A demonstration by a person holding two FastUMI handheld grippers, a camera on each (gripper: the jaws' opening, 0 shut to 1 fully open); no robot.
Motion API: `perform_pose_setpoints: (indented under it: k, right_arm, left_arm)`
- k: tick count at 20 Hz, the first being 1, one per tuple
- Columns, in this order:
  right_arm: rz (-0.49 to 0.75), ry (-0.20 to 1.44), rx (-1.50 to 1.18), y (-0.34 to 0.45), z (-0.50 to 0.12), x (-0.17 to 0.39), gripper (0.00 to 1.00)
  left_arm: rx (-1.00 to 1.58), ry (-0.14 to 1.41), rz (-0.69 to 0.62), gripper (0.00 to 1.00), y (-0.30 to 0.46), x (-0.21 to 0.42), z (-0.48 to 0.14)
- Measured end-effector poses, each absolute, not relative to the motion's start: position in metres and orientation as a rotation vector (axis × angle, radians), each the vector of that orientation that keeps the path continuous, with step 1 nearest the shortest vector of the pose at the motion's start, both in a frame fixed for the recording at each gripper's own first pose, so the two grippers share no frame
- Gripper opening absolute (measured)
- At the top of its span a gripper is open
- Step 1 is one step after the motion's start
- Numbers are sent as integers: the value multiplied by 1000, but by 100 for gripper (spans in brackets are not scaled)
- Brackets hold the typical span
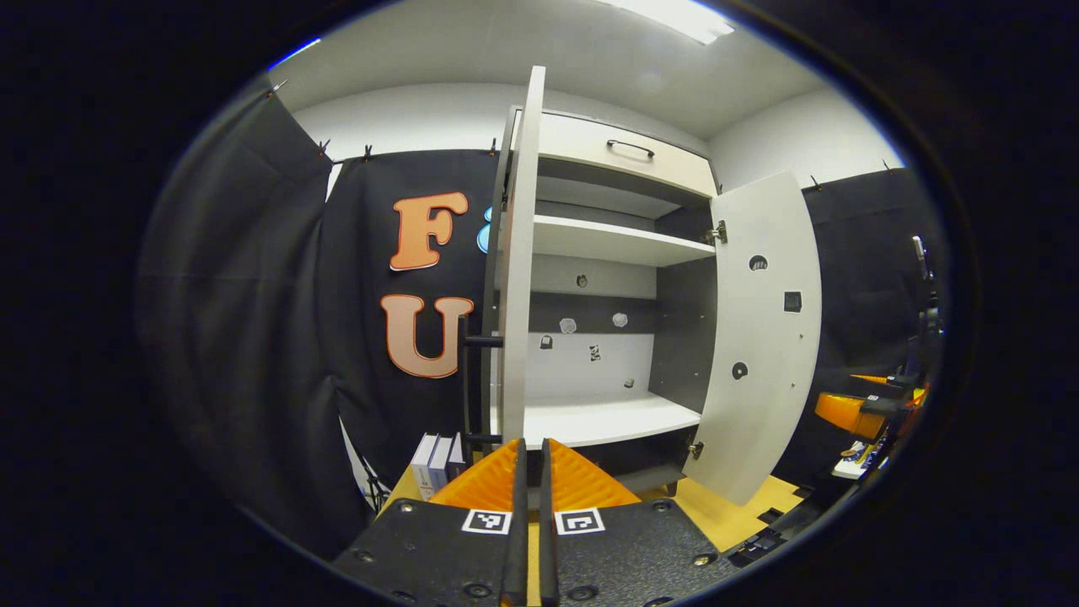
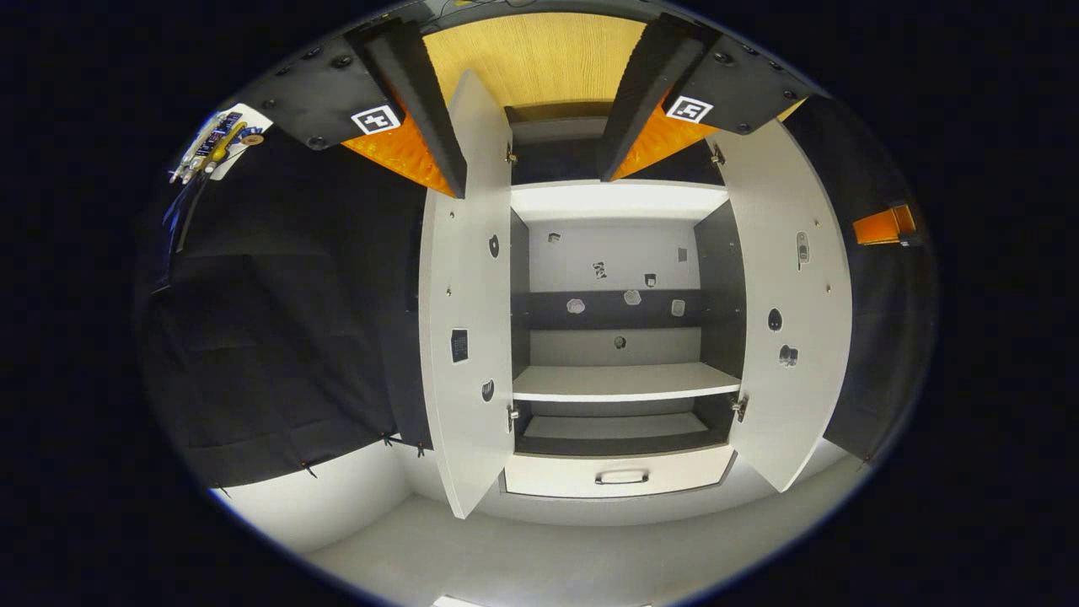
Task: Open the right door of the double-door shoe cabinet with the right hand, and open the left door with the left hand.
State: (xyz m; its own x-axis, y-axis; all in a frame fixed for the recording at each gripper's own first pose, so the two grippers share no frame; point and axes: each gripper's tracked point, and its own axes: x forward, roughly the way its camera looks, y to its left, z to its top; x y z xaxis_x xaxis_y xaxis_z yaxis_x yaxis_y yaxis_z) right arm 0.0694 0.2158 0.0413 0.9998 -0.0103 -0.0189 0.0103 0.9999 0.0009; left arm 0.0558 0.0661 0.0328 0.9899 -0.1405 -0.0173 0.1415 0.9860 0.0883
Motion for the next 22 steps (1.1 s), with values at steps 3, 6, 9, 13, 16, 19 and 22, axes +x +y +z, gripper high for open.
perform_pose_setpoints:
  k: [3, 6, 9, 13, 16, 19, 22]
  right_arm:
    - [3, 15, -4, 218, 44, 69, 99]
    - [6, 5, -4, 217, 48, 68, 99]
    - [8, 4, -5, 216, 48, 69, 99]
    - [2, 2, -22, 212, 47, 68, 99]
    - [4, -3, -25, 211, 49, 72, 99]
    - [17, -8, -30, 210, 54, 75, 99]
    - [41, -14, -31, 208, 60, 78, 99]
  left_arm:
    - [72, 2, -150, 17, 52, 52, 35]
    - [88, -1, -149, 29, 43, 51, 32]
    - [88, -7, -165, 41, 29, 51, 33]
    - [82, -11, -182, 87, 16, 54, 30]
    - [65, -10, -188, 96, 8, 57, 29]
    - [70, -27, -167, 93, 7, 58, 33]
    - [71, -62, -147, 93, 2, 57, 45]
